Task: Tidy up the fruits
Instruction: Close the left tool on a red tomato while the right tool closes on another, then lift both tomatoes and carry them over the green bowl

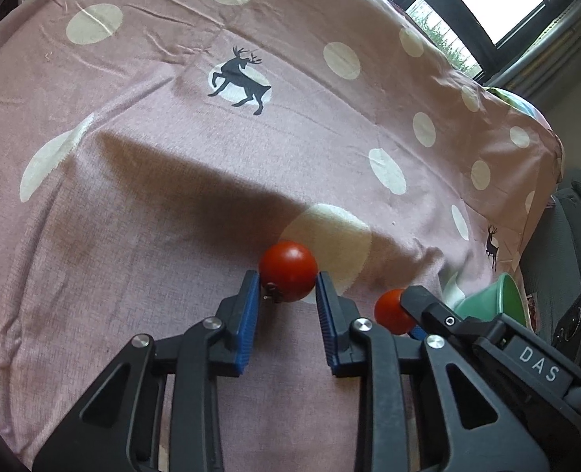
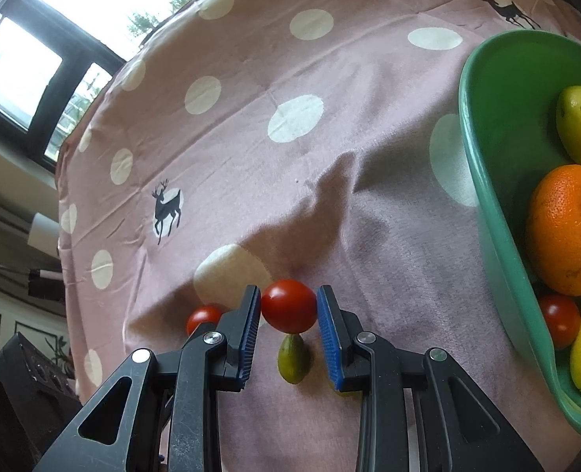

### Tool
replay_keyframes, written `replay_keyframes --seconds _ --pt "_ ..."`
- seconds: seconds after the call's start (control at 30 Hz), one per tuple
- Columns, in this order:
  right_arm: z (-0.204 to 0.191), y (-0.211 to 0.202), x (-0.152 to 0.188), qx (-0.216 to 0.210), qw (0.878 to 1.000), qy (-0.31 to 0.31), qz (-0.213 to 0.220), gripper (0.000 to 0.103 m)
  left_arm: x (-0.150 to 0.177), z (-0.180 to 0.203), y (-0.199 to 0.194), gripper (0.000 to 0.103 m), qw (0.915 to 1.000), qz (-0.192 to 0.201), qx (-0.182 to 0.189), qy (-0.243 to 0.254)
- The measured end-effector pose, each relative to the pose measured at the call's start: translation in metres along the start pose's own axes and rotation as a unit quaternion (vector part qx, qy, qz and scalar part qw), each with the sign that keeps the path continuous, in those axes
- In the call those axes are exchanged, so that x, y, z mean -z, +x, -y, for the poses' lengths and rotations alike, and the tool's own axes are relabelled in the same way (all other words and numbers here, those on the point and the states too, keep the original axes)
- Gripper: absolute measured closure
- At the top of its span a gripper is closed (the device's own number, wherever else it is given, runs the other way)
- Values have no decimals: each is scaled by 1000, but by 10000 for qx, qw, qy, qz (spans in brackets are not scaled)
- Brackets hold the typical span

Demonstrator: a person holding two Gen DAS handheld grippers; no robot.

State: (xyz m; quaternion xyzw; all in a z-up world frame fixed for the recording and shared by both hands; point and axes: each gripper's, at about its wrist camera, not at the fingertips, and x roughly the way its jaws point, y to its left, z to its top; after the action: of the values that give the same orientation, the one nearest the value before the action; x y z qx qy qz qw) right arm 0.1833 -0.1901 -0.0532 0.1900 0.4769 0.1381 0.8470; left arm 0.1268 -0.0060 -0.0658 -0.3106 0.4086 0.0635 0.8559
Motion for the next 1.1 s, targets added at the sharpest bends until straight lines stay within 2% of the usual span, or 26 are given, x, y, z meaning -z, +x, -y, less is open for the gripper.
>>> replay_keyframes --seconds 0.07,0.17,0.33,0.53,0.67,0.8,1.1 --pt "0 -5 0 -27 10000 -3 55 72 2 5 -7 75 9999 69 36 86" --pt "1 -16 -1 -82 9998 -1 159 72 3 14 -18 83 9995 174 213 173" --pt "6 -37 0 -133 9991 35 407 72 8 29 -31 83 9976 360 315 492" --pt "13 -50 5 -215 9986 53 487 72 1 19 -14 83 9991 158 241 322" --pt "13 -52 4 -181 9984 42 536 72 0 16 -3 79 9995 48 234 213" --pt "15 -53 3 -274 9981 94 542 72 3 17 11 75 9995 -128 11 292" --pt "18 -57 3 -273 9980 121 563 72 7 15 8 75 9994 -174 112 289"
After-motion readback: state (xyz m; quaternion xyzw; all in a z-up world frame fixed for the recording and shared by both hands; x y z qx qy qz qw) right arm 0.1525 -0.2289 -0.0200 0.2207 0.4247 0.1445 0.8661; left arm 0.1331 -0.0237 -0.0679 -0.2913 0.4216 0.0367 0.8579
